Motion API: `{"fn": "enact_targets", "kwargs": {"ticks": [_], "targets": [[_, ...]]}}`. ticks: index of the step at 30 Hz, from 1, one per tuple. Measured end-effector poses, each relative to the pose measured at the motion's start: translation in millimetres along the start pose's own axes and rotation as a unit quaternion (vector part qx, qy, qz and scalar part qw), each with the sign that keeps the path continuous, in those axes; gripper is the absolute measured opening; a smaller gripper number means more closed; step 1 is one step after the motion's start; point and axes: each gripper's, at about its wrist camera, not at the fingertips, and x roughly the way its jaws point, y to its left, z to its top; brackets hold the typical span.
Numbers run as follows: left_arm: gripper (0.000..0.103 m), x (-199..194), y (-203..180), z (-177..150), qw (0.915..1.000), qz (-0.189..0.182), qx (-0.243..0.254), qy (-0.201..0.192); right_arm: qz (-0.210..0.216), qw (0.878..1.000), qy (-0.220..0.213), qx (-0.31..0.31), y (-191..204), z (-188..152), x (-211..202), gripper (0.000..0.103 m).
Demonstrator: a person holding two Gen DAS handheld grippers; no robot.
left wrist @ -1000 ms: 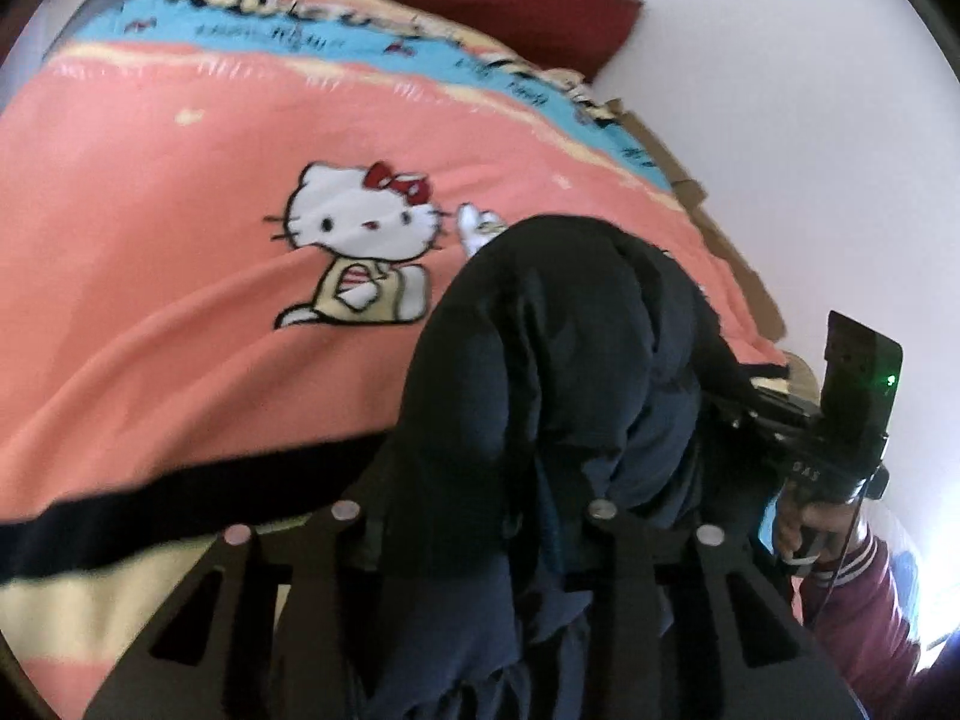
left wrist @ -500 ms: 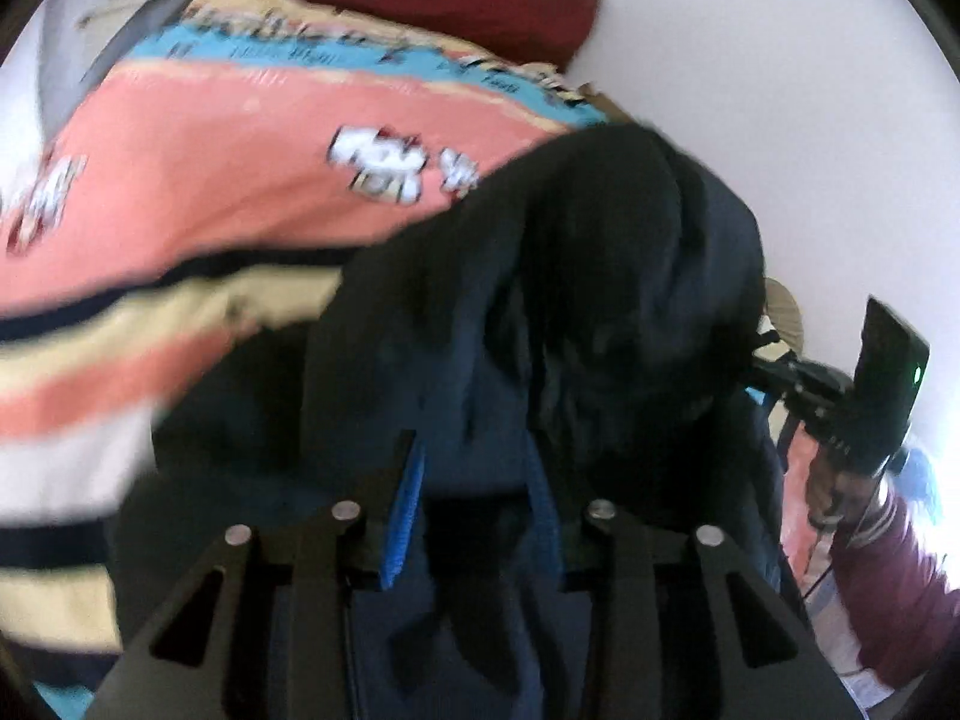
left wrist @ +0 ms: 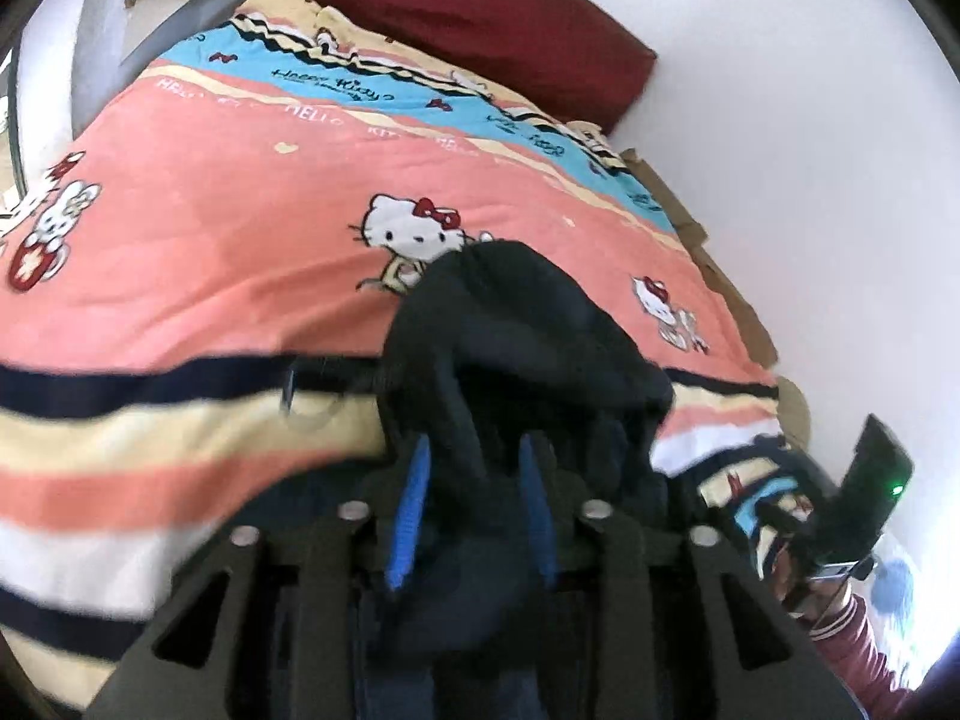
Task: Fold large clothes
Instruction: 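Lift the hem with both grippers and fold it toward the hood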
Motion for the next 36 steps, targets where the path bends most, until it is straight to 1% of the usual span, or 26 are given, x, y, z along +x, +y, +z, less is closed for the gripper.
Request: {"fn": "enact_targets", "kwargs": {"ticks": [1,3,5,7,11,13,16,18,20,22,24,26,27,31,32,33,34,35,36], "targets": [[0.047,9.8,2.0,9.2,1.0000,-0.004,-0.006,-0.001,0.007,1.000,-0.007,0.013,-13.7,11.5,5.1,0.102],[0.049,33.9,3.7,28.6,0.9997,-0.019,-0.012,0.006,0.024,0.998,-0.009,0.049,-36.6,30.6,19.6,0.102],[0.053,57.5,9.4,48.7,0.9993,-0.027,-0.018,0.019,0.023,0.997,-0.002,0.070,-59.4,49.5,40.4,0.102],[0.058,75.8,13.6,62.1,0.9986,-0.038,-0.024,0.029,0.039,0.995,0.015,0.087,-79.8,63.7,64.2,0.102],[0.059,111.6,27.4,85.4,0.9939,-0.071,-0.060,0.060,0.063,0.990,0.054,0.110,-101.8,79.1,115.4,0.102],[0.059,128.8,34.3,93.0,0.9901,-0.090,-0.081,0.070,0.065,0.988,0.083,0.109,-106.3,80.0,144.4,0.102],[0.059,151.6,37.6,99.9,0.9881,-0.089,-0.081,0.096,0.055,0.986,0.128,0.095,-108.6,74.5,180.4,0.102],[0.059,164.5,40.6,101.4,0.9867,-0.083,-0.076,0.118,0.060,0.983,0.152,0.088,-107.7,66.9,196.7,0.102],[0.059,166.7,45.3,100.8,0.9863,-0.079,-0.074,0.124,0.062,0.980,0.170,0.080,-108.5,63.1,207.2,0.102],[0.059,160.4,52.5,103.7,0.9859,-0.094,-0.069,0.121,0.070,0.978,0.185,0.072,-106.5,60.2,216.3,0.102],[0.059,157.1,61.7,107.2,0.9864,-0.088,-0.068,0.121,0.073,0.976,0.197,0.063,-105.5,59.2,223.4,0.102],[0.059,162.0,72.0,107.9,0.9822,-0.093,-0.083,0.141,0.078,0.974,0.201,0.062,-106.0,59.5,226.5,0.102],[0.059,169.3,75.1,106.2,0.9781,-0.101,-0.083,0.162,0.082,0.974,0.203,0.065,-107.2,60.3,228.7,0.102],[0.059,191.5,70.4,96.7,0.9668,-0.148,-0.079,0.193,0.083,0.969,0.219,0.081,-111.1,61.9,242.3,0.102],[0.059,194.2,67.8,94.6,0.9666,-0.154,-0.076,0.190,0.081,0.968,0.219,0.088,-112.2,62.5,245.2,0.098],[0.059,195.1,64.0,92.6,0.9695,-0.152,-0.068,0.180,0.087,0.968,0.217,0.094,-112.6,61.6,246.4,0.085],[0.059,194.2,59.5,90.8,0.9736,-0.144,-0.056,0.168,0.088,0.968,0.215,0.094,-111.4,62.3,245.5,0.076],[0.057,191.9,55.0,89.1,0.9760,-0.143,-0.044,0.159,0.086,0.970,0.210,0.090,-109.8,62.8,243.1,0.058],[0.056,186.4,50.1,87.3,0.9783,-0.140,-0.030,0.149,0.084,0.971,0.206,0.085,-108.1,63.7,239.0,0.043]]}}
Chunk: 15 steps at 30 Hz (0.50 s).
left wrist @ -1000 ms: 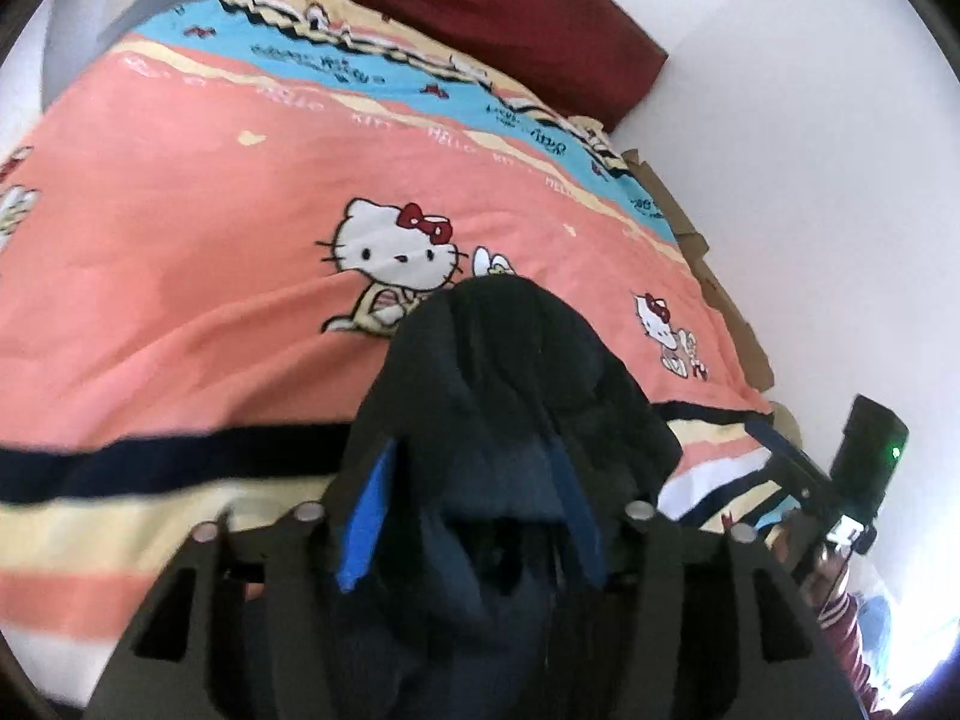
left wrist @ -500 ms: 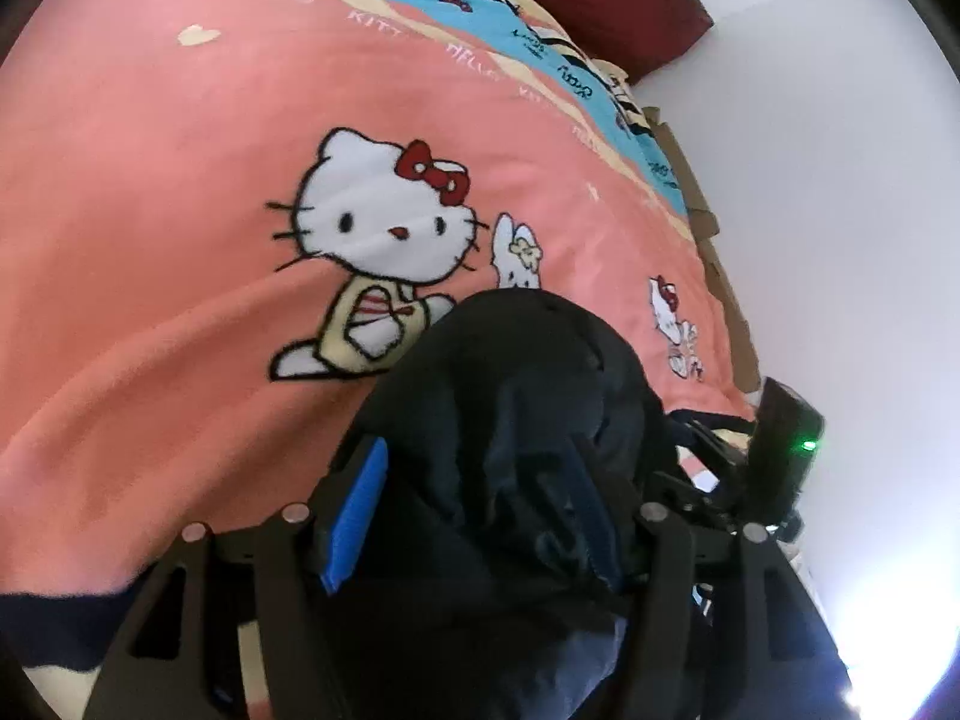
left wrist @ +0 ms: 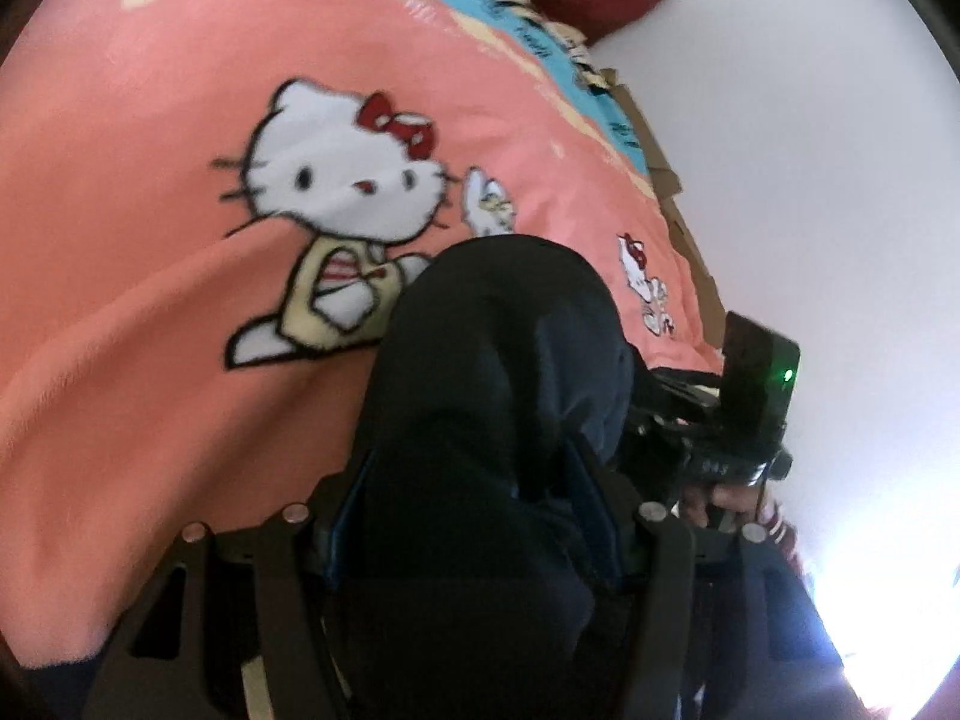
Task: Fold large clothes
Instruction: 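Lift the hem with both grippers and fold it toward the hood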
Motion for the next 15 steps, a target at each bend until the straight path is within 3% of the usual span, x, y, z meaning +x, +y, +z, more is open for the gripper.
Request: {"fn": "enact_targets", "kwargs": {"ticks": [3,4,9,15], "targets": [[0.036,-10.2,-24.7,-15.6,0.9984,0.012,0.053,-0.011,-0.001,0.999,-0.020,-0.024,14.8,-9.1,-21.3,0.024],[0.034,-15.2,-33.5,-21.9,0.9973,0.017,0.069,-0.015,-0.002,0.999,-0.029,-0.030,20.1,-12.7,-28.0,0.022],[0.034,-51.5,-81.1,-64.1,0.9873,0.051,0.146,-0.038,-0.021,0.993,-0.084,-0.084,66.1,-51.9,-88.1,0.014],[0.034,-81.1,-100.4,-117.1,0.9849,0.084,0.149,-0.025,-0.019,0.983,-0.129,-0.129,116.3,-114.9,-145.6,0.013]]}}
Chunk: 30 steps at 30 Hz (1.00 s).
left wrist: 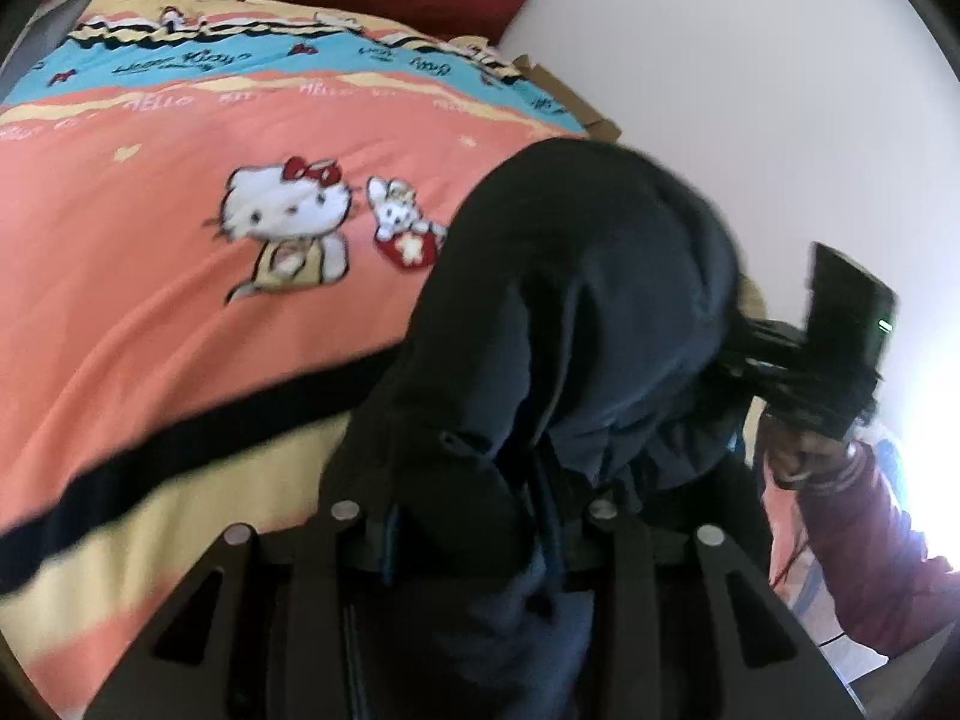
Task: Fold large clothes
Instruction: 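Lift the hem with both grippers and fold it toward the hood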
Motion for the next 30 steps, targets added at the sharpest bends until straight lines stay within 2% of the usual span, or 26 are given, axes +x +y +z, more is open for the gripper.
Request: {"fn": "enact_targets", "kwargs": {"ticks": [3,7,9,12,15,20,24,27,30], "targets": [[0.034,-10.0,-9.8,-27.8,0.9994,0.035,-0.007,0.005,-0.005,1.000,0.000,-0.028,34.4,-24.4,-10.7,0.012],[0.034,-31.0,-18.5,-66.2,0.9987,0.046,-0.022,0.007,-0.023,0.998,0.002,-0.060,68.3,-63.2,-21.2,0.011],[0.034,-47.9,-23.9,-76.4,0.9984,0.049,-0.030,-0.006,-0.049,0.994,0.000,-0.093,86.4,-79.6,-24.6,0.011],[0.034,-75.3,-29.5,-73.3,0.9972,0.031,-0.048,-0.048,-0.071,0.989,-0.004,-0.127,101.8,-93.2,-23.6,0.011],[0.034,-80.4,-36.7,-49.8,0.9954,0.029,-0.059,-0.069,-0.082,0.986,0.002,-0.144,104.5,-99.8,-14.7,0.011],[0.034,-51.2,-43.5,2.8,0.9938,0.011,-0.075,-0.081,-0.093,0.983,-0.004,-0.159,106.9,-110.7,-15.0,0.011],[0.034,-10.0,-48.4,33.2,0.9954,0.012,-0.077,-0.055,-0.106,0.978,-0.006,-0.182,112.6,-114.7,-17.4,0.011],[0.034,16.7,-61.4,24.1,0.9987,-0.006,-0.048,-0.015,-0.111,0.976,-0.006,-0.189,112.8,-115.8,-19.4,0.011],[0.034,27.7,-78.7,-12.4,0.9996,-0.020,-0.013,0.016,-0.109,0.977,-0.004,-0.182,105.1,-122.6,-20.3,0.011]]}}
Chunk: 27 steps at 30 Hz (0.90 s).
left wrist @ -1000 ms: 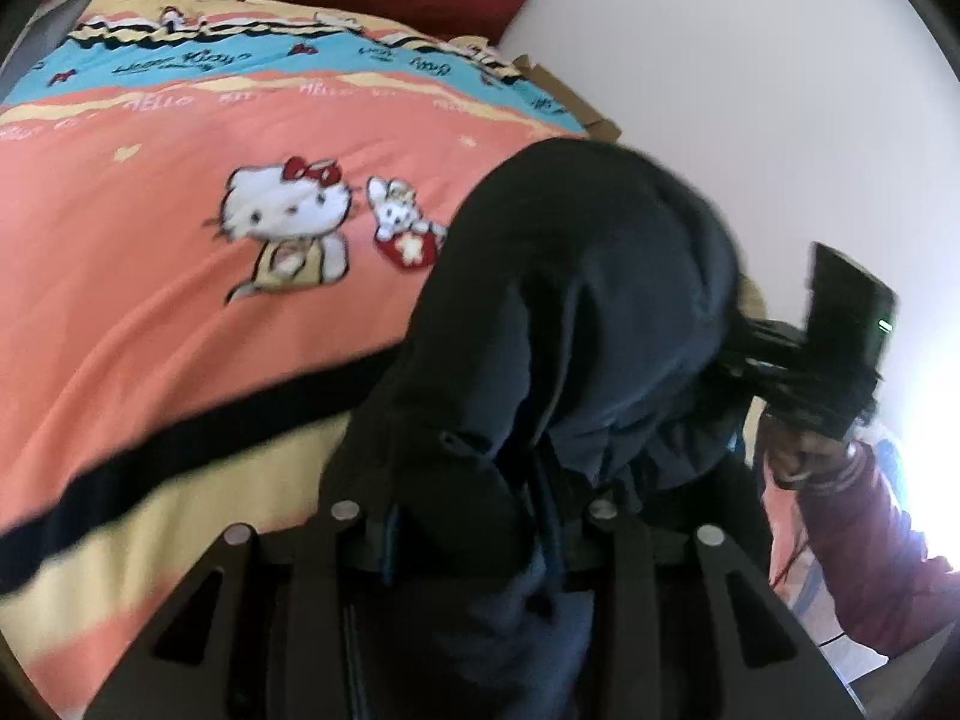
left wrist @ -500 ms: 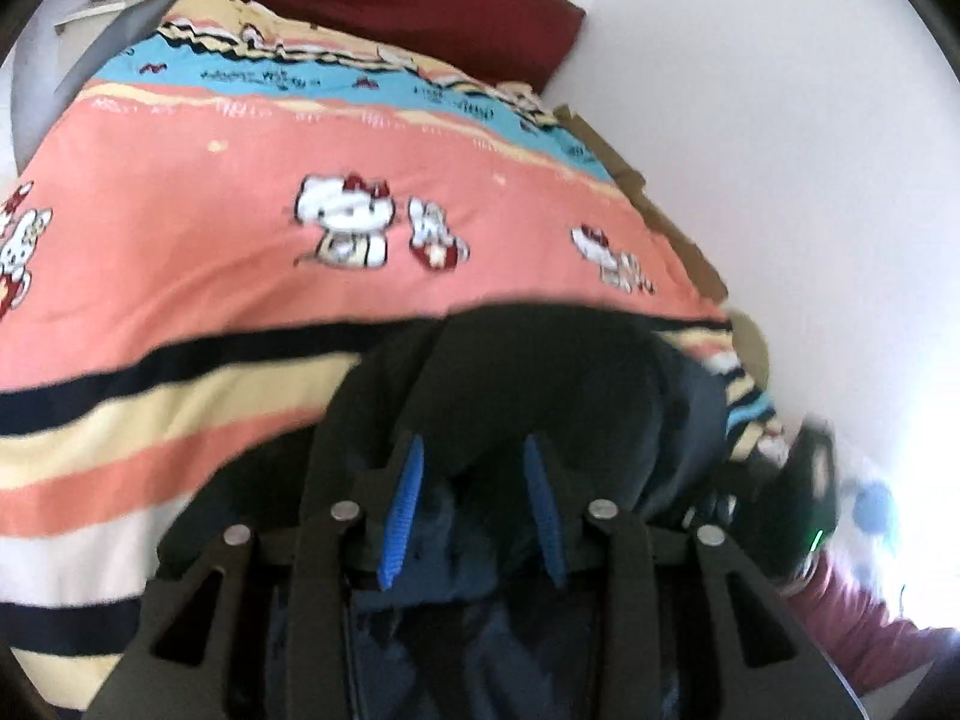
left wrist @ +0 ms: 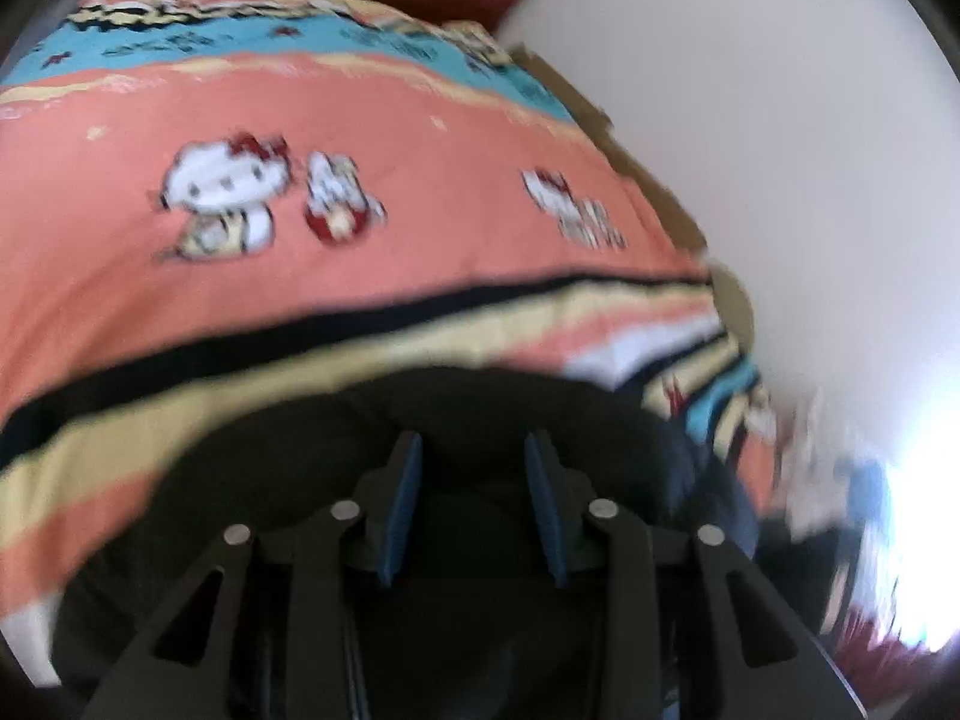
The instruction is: Fold large clothes
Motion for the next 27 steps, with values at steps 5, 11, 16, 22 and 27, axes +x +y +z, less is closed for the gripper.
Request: {"fn": "enact_targets", "kwargs": {"ticks": [5,11,16,22,27], "targets": [[0.034,0.9,-16.9,-66.4,0.9991,-0.006,0.034,0.027,0.009,1.000,-0.009,0.016,8.8,-13.2,-21.1,0.017],[0.034,6.0,-24.4,-65.8,0.9981,0.031,0.046,0.026,-0.038,0.999,0.010,-0.015,15.8,-0.3,-3.6,0.014],[0.032,13.0,-27.3,-78.6,0.9960,0.049,0.065,0.037,-0.038,0.999,0.008,-0.025,18.9,-3.4,-11.4,0.015],[0.031,22.3,-41.7,-127.8,0.9923,0.085,0.088,0.019,-0.003,0.997,-0.023,0.076,-7.2,-20.6,-67.0,0.049],[0.031,15.8,-42.3,-141.4,0.9929,0.100,0.064,-0.014,0.001,0.995,-0.025,0.101,-19.6,5.6,-75.0,0.070]]}}
